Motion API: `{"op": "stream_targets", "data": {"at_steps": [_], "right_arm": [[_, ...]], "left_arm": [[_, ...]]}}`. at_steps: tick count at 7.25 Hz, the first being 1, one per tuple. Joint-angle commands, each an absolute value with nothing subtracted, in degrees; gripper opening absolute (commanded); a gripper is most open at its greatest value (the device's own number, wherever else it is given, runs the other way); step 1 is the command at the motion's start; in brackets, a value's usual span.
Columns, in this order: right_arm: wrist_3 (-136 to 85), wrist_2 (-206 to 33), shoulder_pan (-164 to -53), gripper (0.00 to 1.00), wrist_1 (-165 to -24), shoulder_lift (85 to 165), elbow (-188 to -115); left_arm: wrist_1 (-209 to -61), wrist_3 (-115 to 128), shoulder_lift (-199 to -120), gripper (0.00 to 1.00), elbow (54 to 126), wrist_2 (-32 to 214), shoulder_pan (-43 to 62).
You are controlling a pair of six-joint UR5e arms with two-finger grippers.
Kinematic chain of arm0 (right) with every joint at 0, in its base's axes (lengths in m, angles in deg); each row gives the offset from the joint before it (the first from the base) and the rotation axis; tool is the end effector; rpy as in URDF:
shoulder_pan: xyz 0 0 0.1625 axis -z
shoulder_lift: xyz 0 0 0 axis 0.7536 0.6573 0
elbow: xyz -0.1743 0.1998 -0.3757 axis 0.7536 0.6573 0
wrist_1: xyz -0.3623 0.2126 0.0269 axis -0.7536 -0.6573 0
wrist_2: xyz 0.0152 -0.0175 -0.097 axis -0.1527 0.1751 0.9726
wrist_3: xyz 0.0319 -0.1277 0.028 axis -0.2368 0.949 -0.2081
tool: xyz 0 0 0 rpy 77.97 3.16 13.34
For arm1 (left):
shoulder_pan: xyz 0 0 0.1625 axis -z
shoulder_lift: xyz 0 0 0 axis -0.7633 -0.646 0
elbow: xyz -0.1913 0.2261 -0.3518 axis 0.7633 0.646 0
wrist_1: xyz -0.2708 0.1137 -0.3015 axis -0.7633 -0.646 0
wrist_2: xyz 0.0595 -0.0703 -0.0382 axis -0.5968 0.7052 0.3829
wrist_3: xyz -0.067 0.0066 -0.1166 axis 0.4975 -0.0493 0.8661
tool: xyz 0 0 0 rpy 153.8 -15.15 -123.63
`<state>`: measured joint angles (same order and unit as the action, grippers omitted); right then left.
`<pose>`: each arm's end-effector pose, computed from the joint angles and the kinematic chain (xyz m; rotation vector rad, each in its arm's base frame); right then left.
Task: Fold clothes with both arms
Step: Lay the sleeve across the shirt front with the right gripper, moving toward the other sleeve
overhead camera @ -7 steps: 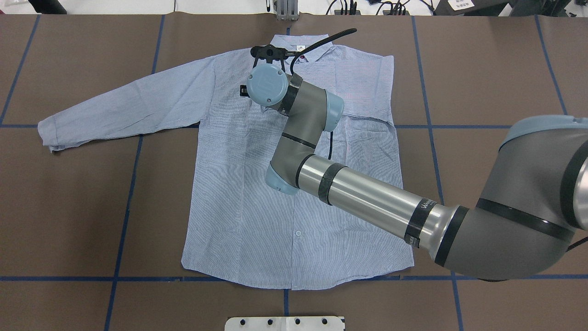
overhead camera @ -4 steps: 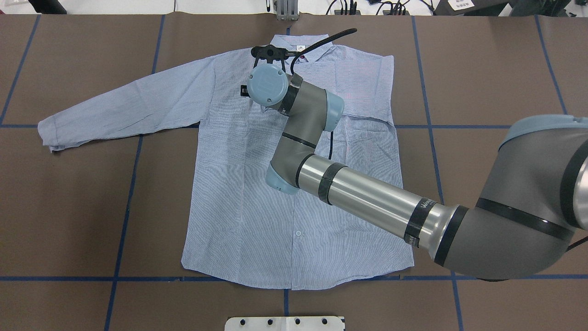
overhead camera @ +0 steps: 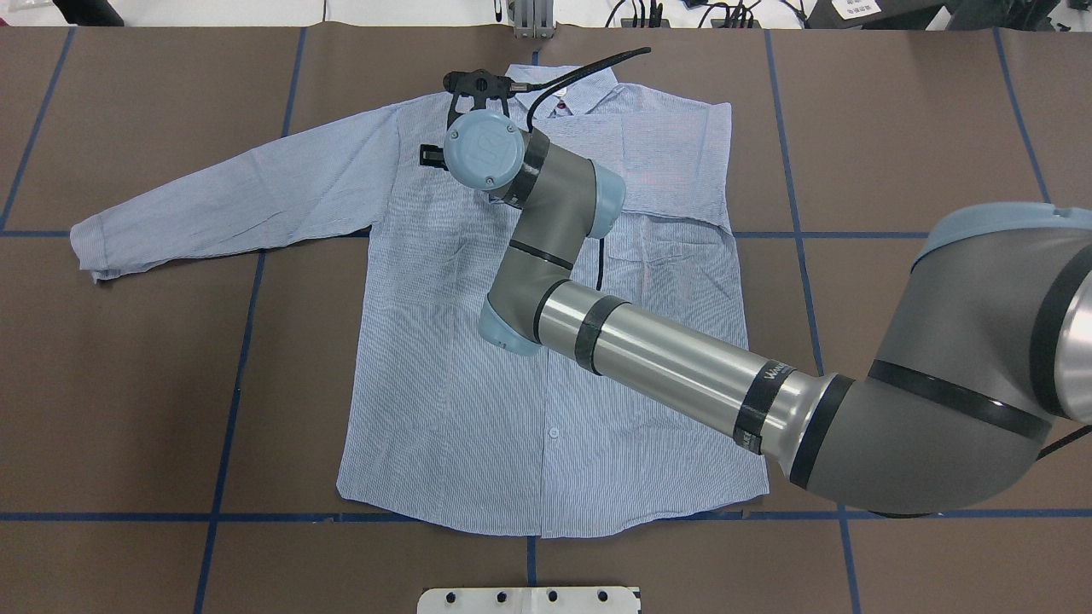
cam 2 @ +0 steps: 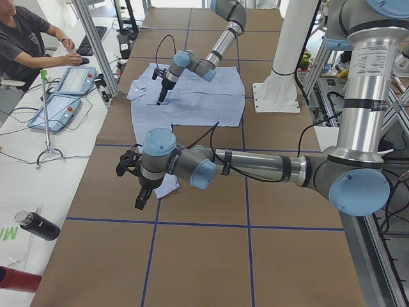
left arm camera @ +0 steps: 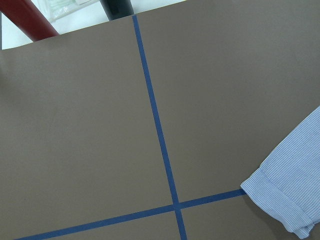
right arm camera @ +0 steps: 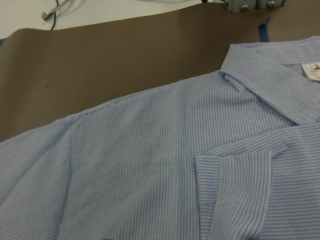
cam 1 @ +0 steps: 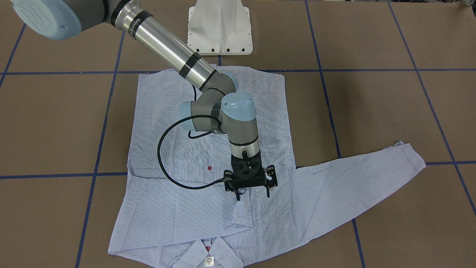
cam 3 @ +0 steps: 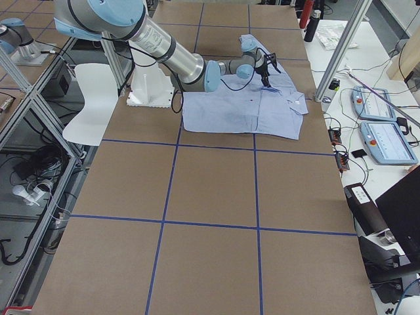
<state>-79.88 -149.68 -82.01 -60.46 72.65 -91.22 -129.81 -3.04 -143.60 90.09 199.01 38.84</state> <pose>-0.7510 -0.6598 0.1785 0.5313 -0.9385 0.2516 -0.0340 -0.5638 0.6388 0.3944 0.6994 0.0891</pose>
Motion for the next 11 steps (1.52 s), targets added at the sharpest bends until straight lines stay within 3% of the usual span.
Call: {"op": "stream_targets", "data": {"at_steps": [1,6,9,11], "right_arm": [[-79.88,-150.04,-81.52,0.94,-54.87,72.19,-90.22],[-80.57,-152.50,-80.19,0.95,-54.83,68.24,-90.73],[-80.49,-155.66,-80.63,0.95,-77.11,68.32,-105.03],[-80.58,-163.09,-82.81,0.98,-95.15,69.29,-115.20]], "left_arm": [[-129.81,-3.04,-143.86,1.00,90.01,198.93,39.27],[-129.89,-0.69,-144.91,1.00,89.92,199.01,40.24],[-130.86,14.67,-144.57,1.00,91.41,198.14,37.01],[-133.73,28.61,-144.22,0.99,92.64,193.41,29.29]]}}
